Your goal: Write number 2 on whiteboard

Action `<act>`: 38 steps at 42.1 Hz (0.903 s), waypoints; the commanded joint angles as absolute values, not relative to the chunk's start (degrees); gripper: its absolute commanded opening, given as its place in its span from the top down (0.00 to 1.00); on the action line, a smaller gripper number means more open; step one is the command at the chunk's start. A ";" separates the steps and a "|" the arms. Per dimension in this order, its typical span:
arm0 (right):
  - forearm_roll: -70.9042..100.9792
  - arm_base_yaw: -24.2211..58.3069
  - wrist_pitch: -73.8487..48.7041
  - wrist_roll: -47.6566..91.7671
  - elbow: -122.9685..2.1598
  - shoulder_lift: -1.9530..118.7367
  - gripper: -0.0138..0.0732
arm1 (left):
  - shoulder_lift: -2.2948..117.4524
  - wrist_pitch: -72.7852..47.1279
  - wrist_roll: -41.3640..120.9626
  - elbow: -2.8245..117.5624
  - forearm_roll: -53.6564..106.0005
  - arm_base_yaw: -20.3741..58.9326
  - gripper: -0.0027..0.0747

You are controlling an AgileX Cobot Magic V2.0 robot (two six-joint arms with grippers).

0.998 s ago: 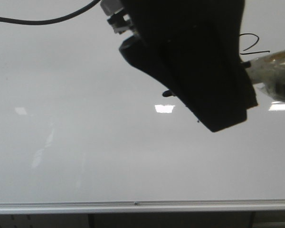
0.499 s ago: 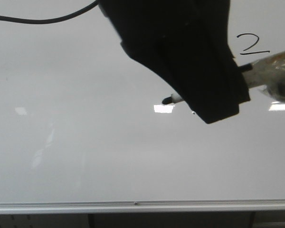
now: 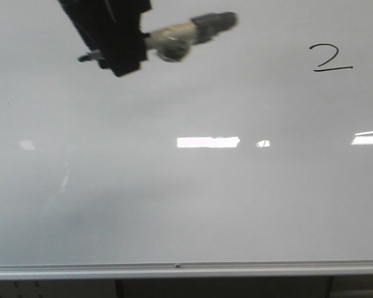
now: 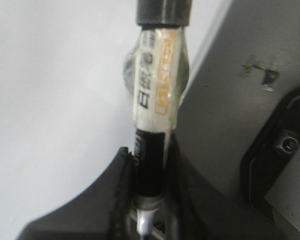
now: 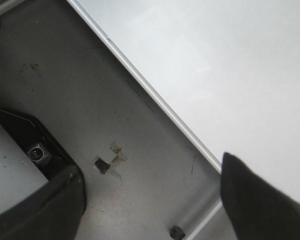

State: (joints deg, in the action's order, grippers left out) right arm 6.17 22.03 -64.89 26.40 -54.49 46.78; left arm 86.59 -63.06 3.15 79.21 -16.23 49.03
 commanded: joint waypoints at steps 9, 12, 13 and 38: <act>5.37 21.27 -62.48 25.24 -56.26 46.44 0.16 | 76.00 -60.28 -6.25 78.14 -20.72 26.61 0.99; 5.37 21.27 -62.21 25.24 -56.26 46.44 0.16 | 74.99 -56.99 -8.37 76.15 -20.61 21.06 0.99; 5.37 21.27 -62.08 25.24 -56.26 46.44 0.16 | 74.84 -55.89 -8.92 75.69 -20.61 19.48 0.99; 5.37 21.27 -60.33 25.24 -56.26 46.44 0.16 | 75.04 -9.38 -11.55 52.00 -6.38 -0.91 0.99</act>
State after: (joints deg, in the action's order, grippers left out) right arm 5.57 21.80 -63.58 25.38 -54.49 46.68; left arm 76.39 -18.95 -10.94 52.00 -7.25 -0.73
